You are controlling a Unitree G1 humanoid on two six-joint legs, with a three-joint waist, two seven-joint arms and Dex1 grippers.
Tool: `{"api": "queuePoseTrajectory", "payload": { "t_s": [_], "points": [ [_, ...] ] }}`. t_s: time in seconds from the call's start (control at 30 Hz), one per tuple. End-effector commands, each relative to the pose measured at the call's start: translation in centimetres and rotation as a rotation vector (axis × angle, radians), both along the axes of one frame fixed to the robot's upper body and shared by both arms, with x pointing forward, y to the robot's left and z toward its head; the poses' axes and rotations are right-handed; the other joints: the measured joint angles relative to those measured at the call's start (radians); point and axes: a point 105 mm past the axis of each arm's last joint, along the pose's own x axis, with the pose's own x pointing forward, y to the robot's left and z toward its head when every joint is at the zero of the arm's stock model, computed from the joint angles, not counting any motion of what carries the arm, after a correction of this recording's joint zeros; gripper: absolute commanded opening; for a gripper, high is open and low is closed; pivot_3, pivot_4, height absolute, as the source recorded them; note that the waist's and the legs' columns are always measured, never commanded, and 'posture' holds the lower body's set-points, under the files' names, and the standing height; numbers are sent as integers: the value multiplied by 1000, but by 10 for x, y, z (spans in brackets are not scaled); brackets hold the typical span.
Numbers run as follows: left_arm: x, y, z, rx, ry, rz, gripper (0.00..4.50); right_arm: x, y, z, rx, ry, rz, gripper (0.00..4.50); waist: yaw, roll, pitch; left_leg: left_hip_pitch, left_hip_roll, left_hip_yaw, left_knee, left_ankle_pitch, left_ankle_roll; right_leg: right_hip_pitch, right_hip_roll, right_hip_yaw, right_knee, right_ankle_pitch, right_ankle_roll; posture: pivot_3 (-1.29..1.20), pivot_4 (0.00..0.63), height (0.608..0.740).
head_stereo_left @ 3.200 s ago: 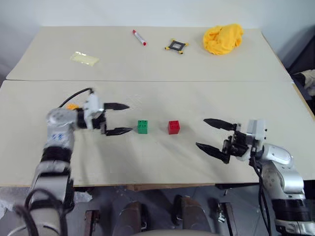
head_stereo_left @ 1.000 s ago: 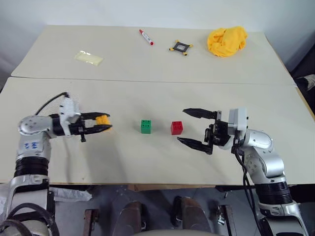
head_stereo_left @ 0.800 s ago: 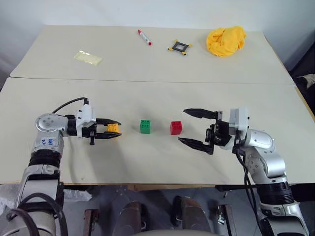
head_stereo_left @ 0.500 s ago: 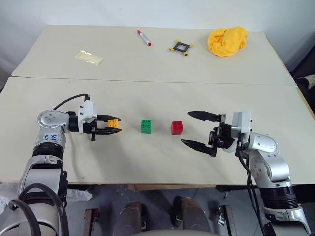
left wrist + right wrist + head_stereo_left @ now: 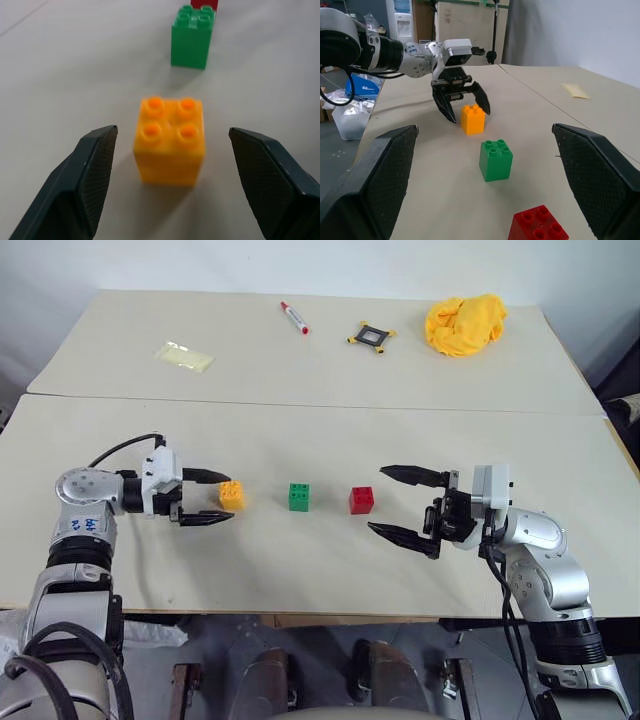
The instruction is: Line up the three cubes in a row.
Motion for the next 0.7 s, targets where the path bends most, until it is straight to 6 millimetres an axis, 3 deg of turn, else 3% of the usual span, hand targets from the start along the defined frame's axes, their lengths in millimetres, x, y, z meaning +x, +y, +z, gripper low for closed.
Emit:
{"api": "queuePoseTrajectory", "payload": {
  "t_s": [0.03,0.4,0.6,0.7],
  "points": [
    [1,10,5,14,-10,35,3792,-4,0,9,12,-34,11,4500,2,0,0,0,0,0,0,0,0,0,0,0,0,0,0,0,150,740],
    [10,10,7,11,-15,92,3792,-7,-1,6,4,-13,16,4500,0,0,0,0,0,0,0,0,0,0,0,0,0,0,0,0,150,740],
    [8,21,9,9,-17,127,3792,-6,-3,1,-3,19,23,4500,0,0,0,0,0,0,0,0,0,0,0,0,0,0,0,0,150,740],
    [0,24,19,-36,-43,93,3792,-4,-12,-1,-24,24,26,4500,-1,0,0,0,0,0,0,0,0,0,0,0,0,0,0,0,150,740]
  ]
}}
